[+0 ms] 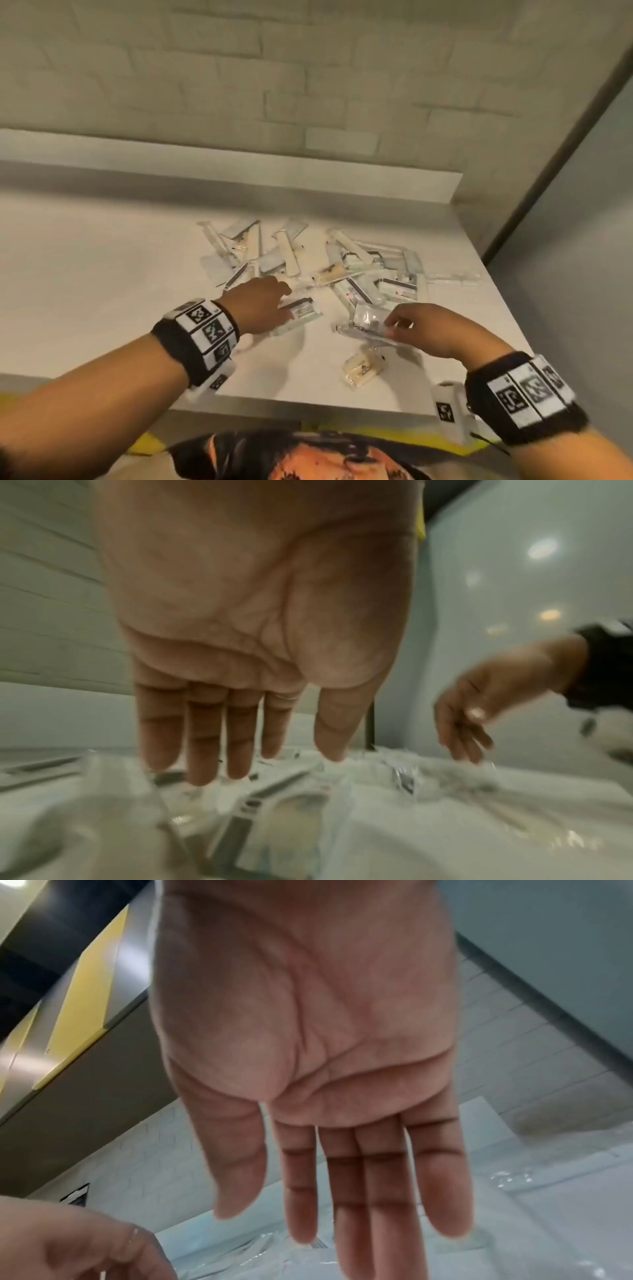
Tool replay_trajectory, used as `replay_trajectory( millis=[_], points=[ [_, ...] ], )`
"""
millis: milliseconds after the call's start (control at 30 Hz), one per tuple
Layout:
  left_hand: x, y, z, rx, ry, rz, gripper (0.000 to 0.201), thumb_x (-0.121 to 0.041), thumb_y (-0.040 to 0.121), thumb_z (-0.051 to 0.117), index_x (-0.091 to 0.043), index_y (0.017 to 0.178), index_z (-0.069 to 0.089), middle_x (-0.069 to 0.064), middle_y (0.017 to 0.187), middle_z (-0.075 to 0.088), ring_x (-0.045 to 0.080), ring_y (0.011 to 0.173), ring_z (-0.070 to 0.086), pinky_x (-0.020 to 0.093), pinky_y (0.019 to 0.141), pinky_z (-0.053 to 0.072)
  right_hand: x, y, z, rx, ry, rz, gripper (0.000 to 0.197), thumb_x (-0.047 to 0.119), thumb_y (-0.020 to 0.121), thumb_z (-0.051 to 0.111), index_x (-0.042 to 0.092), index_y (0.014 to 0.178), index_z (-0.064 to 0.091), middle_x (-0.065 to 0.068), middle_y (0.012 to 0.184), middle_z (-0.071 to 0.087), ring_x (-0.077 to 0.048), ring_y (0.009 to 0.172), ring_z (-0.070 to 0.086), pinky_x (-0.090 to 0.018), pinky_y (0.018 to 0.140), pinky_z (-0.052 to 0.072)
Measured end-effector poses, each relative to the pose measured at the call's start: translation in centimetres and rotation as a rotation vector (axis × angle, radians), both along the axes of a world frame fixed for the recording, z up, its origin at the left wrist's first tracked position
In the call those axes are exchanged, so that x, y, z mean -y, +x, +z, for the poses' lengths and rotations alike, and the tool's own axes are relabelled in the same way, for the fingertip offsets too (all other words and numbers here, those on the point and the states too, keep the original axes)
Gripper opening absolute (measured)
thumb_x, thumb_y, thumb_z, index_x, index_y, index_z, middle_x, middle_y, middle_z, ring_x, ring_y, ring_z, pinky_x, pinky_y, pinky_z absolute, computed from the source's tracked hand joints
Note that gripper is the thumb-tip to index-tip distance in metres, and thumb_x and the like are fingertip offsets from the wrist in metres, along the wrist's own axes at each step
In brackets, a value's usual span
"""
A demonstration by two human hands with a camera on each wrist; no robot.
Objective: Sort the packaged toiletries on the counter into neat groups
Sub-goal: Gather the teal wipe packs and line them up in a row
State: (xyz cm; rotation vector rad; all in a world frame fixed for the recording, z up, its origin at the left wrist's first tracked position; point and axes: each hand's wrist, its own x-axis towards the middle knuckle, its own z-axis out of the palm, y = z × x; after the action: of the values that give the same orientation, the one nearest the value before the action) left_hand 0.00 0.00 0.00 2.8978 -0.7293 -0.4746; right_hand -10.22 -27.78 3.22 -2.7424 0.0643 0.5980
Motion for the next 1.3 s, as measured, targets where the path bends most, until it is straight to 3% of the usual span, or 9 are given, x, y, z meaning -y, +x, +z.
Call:
replay_trajectory(
  millis=[133, 267, 467, 567, 700, 833, 1000, 1167, 1300],
  points=[
    [2.0, -0.3, -1.4, 0.063, 0.137, -0.023, 0.062, -0.051, 0.082, 0.056, -0.019, 0.133, 0.042, 0.005, 0.126, 0.052, 0.026, 0.115, 0.052, 0.038, 0.094, 0.044, 1.0, 3.3, -1.2, 0.093, -0.079, -0.065, 0.026, 0.031, 0.096, 0.048, 0.027, 0.118, 0.061, 0.004, 0.117, 0.063, -0.014, 0.095, 0.06, -0.028, 0.082, 0.048],
    [3.0, 0.1, -2.1, 0.102, 0.141, -0.016, 0.059, -0.045, 0.082, 0.06, -0.018, 0.132, 0.043, 0.005, 0.123, 0.052, 0.026, 0.112, 0.054, 0.037, 0.091, 0.043, 3.2, 6.6, -3.8, 0.196, -0.216, -0.114, 0.049, 0.029, 0.087, 0.057, 0.028, 0.136, 0.048, -0.001, 0.133, 0.055, -0.024, 0.113, 0.055, -0.033, 0.09, 0.047],
    [4.3, 0.5, -1.2, 0.063, -0.125, 0.056, 0.052, -0.028, 0.076, 0.062, -0.013, 0.122, 0.043, 0.005, 0.12, 0.039, 0.027, 0.109, 0.051, 0.037, 0.089, 0.047, 4.3, 8.5, -5.5, 0.232, -0.419, 0.051, 0.049, 0.044, 0.081, 0.066, 0.024, 0.124, 0.054, -0.003, 0.12, 0.055, -0.025, 0.111, 0.046, -0.038, 0.092, 0.038],
    [6.8, 1.0, -0.6, 0.048, -0.2, -0.048, 0.055, -0.031, 0.074, 0.066, -0.02, 0.121, 0.04, 0.0, 0.115, 0.045, 0.022, 0.101, 0.054, 0.037, 0.086, 0.048, 4.7, 9.7, -4.6, 0.276, -0.308, 0.013, 0.051, 0.049, 0.075, 0.067, 0.021, 0.115, 0.051, -0.002, 0.112, 0.054, -0.025, 0.105, 0.048, -0.037, 0.086, 0.039],
    [10.8, 1.7, -0.6, 0.063, -0.123, -0.297, 0.058, -0.039, 0.082, 0.064, -0.023, 0.134, 0.043, -0.003, 0.13, 0.049, 0.021, 0.107, 0.054, 0.036, 0.093, 0.046, 5.1, 11.9, -3.0, 0.325, -0.079, -0.146, 0.047, 0.027, 0.072, 0.072, 0.02, 0.106, 0.041, -0.003, 0.097, 0.059, -0.023, 0.083, 0.057, -0.033, 0.066, 0.045],
    [13.0, 2.3, -0.7, 0.062, -0.02, -0.418, 0.051, -0.036, 0.085, 0.057, -0.026, 0.134, 0.048, -0.004, 0.134, 0.051, 0.023, 0.11, 0.057, 0.034, 0.094, 0.046, 4.8, 14.7, -2.3, 0.302, -0.16, -0.107, 0.044, 0.034, 0.072, 0.068, 0.022, 0.11, 0.049, -0.005, 0.105, 0.06, -0.026, 0.091, 0.059, -0.035, 0.077, 0.05],
    [13.6, 2.6, -0.2, 0.246, 0.034, -0.415, 0.042, -0.049, 0.08, 0.06, -0.027, 0.115, 0.059, -0.003, 0.111, 0.063, 0.026, 0.107, 0.055, 0.036, 0.091, 0.044, 3.6, 16.8, -3.3, 0.23, -0.131, 0.006, 0.045, 0.028, 0.082, 0.067, 0.03, 0.126, 0.056, 0.005, 0.125, 0.06, -0.02, 0.108, 0.059, -0.033, 0.092, 0.048],
    [12.7, 2.3, 0.8, 0.194, -0.137, -0.277, 0.054, -0.041, 0.076, 0.065, -0.027, 0.127, 0.054, 0.005, 0.114, 0.052, 0.026, 0.094, 0.059, 0.035, 0.081, 0.051, 3.2, 17.8, -4.0, 0.269, -0.199, 0.153, 0.041, 0.037, 0.073, 0.066, 0.047, 0.111, 0.055, 0.011, 0.112, 0.066, -0.016, 0.097, 0.06, -0.033, 0.081, 0.051],
    [10.1, 3.0, 3.5, 0.244, -0.246, -0.092, 0.061, -0.038, 0.078, 0.062, -0.033, 0.136, 0.045, 0.0, 0.119, 0.049, 0.021, 0.093, 0.062, 0.033, 0.078, 0.054, 3.9, 18.4, -1.6, 0.34, -0.455, 0.383, 0.068, 0.045, 0.08, 0.063, 0.048, 0.141, 0.035, -0.001, 0.122, 0.055, -0.023, 0.11, 0.054, -0.034, 0.088, 0.042]
  ],
)
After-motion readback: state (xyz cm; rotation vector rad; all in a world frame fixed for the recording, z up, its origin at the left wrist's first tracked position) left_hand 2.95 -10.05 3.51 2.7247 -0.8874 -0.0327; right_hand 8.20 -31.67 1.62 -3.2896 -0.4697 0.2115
